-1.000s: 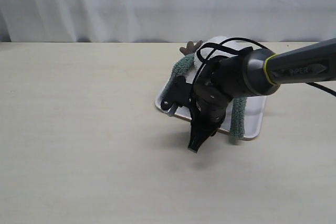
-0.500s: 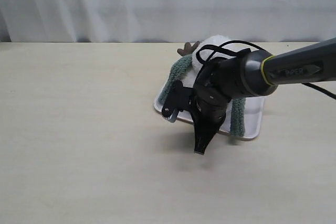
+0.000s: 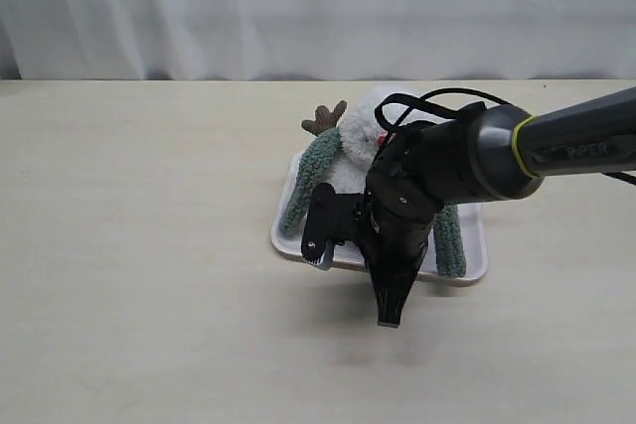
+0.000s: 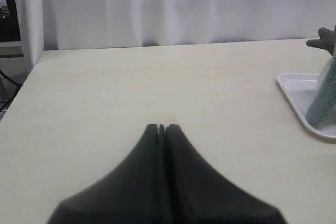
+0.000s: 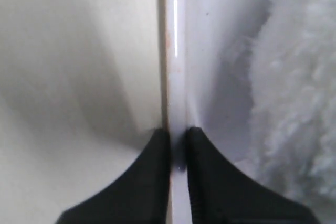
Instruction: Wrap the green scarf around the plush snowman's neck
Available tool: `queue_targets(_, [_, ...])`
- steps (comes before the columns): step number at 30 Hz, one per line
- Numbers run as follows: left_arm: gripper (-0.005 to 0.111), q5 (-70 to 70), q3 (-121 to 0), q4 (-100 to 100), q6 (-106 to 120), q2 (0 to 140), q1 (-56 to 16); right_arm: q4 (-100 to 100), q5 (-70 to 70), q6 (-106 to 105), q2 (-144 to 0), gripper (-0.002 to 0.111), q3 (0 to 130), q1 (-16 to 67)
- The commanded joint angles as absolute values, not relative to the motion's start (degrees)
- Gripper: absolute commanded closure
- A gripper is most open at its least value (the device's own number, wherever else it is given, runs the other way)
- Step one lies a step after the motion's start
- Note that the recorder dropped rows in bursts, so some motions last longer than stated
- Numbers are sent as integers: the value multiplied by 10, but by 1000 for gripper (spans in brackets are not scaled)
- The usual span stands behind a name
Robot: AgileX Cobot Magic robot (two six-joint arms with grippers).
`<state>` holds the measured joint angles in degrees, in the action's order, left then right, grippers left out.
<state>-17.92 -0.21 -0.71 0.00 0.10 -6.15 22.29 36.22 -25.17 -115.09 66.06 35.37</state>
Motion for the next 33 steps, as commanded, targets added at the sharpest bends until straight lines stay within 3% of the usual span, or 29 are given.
queue_targets(1, [107,-174,0,-8,0,0,-60,206,389,-216,-1129,99,656,354])
queue_targets(5, [107,-174,0,-8,0,0,-60,201,398,-191,-1115,69,656,354])
queue_targets(7, [107,-174,0,-8,0,0,-60,200,413,-178,-1100,67,656,354])
queue_targets(16, [107,-174,0,-8,0,0,-60,25,449,-228,-1012,68,656,354])
queue_targets(23, [107,-174,0,-8,0,0,-60,-51,359,-321,-944,68,664,402])
queue_targets(27, [107,-174,0,-8,0,0,-60,-51,217,-281,-936,79,675,421])
queue_targets(29, [107,-174,0,-8,0,0,-60,-51,164,-209,-948,90,694,418])
queue_targets(31, [107,-174,0,-8,0,0,-60,-43,197,-73,-979,101,757,394])
queue_targets(33, [107,-174,0,-8,0,0,-60,14,285,-7,-1021,96,835,367])
